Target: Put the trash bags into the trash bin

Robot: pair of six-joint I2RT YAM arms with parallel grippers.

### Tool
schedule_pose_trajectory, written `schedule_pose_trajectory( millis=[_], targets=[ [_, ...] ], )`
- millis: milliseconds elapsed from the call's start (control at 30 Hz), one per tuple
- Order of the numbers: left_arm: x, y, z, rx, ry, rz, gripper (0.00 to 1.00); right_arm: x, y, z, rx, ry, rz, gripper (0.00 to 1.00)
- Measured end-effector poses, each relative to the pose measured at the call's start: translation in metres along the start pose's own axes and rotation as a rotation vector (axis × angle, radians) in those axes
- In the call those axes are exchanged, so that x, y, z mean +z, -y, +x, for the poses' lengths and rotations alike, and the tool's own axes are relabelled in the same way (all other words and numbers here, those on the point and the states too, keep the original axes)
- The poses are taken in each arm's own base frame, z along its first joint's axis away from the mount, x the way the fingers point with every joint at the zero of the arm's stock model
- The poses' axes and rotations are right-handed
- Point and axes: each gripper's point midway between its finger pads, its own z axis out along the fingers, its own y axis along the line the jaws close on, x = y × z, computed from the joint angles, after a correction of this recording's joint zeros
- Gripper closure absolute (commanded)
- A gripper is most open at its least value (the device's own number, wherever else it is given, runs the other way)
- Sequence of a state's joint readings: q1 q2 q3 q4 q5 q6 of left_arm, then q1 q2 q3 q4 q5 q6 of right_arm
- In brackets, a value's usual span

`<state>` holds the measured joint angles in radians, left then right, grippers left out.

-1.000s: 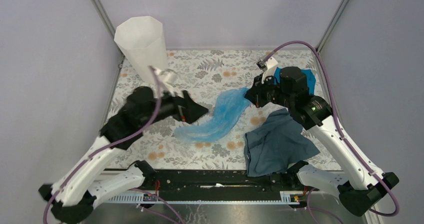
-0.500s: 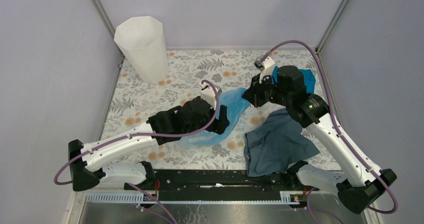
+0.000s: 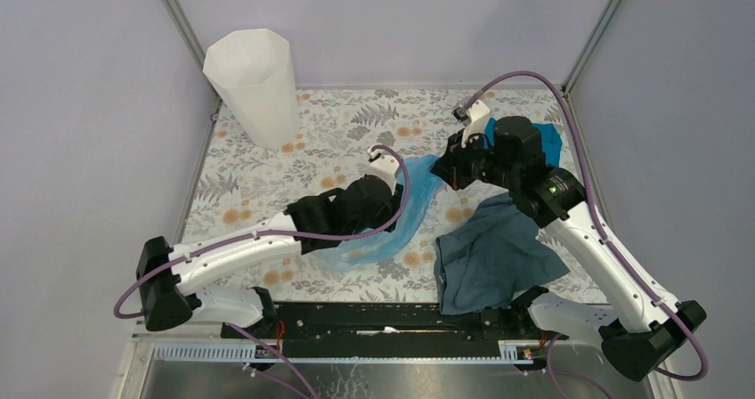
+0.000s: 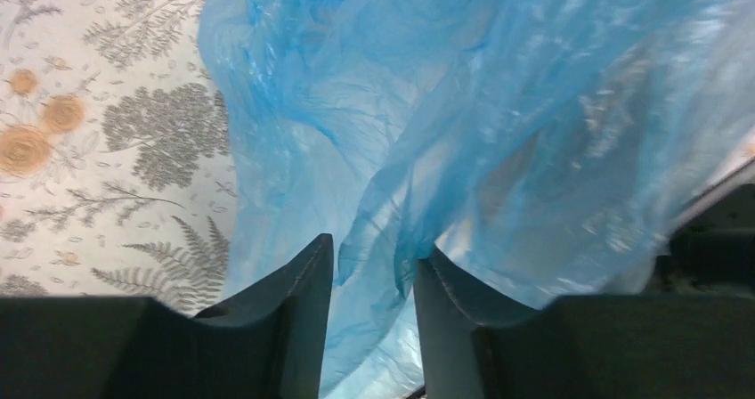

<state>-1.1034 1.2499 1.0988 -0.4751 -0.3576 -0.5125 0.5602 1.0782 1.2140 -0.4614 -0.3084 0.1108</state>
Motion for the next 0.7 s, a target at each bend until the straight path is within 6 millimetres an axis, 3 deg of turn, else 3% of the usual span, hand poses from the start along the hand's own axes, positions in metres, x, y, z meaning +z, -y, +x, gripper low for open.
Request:
schedule_pose_trajectory(
  millis=[33,100,167,233,400,500,600,700],
  targets=[
    [0.005,-0.003,0.003,0.013,-0.01,-0.013,0.77,0.0,0.0,0.0,0.002,0.001,0.001,0.84],
    [0.011,-0.009,0.002,0.022,-0.012,-0.032,0.95,0.001,0.002,0.001,0.023,0.002,0.014,0.51],
    [0.013,-0.017,-0.004,0.017,0.002,-0.051,1.0,0.004,0.008,0.007,0.072,-0.001,0.048,0.18],
    [0.013,-0.02,-0.014,0.013,0.026,-0.061,1.0,0.007,0.013,0.02,0.151,-0.014,0.083,0.05],
    [0.005,-0.015,-0.034,-0.021,0.087,-0.044,1.0,0.02,0.019,0.074,0.398,-0.11,0.169,0.0],
    [-0.001,-0.012,-0.043,-0.065,0.122,-0.035,1.0,0.028,0.008,0.1,0.495,-0.143,0.211,0.0],
    [-0.003,-0.01,-0.049,-0.097,0.14,-0.03,1.0,0.029,-0.001,0.116,0.566,-0.133,0.236,0.0],
    [-0.003,-0.009,-0.053,-0.13,0.155,-0.028,1.0,0.031,0.004,0.128,0.643,-0.088,0.264,0.0]
  ],
)
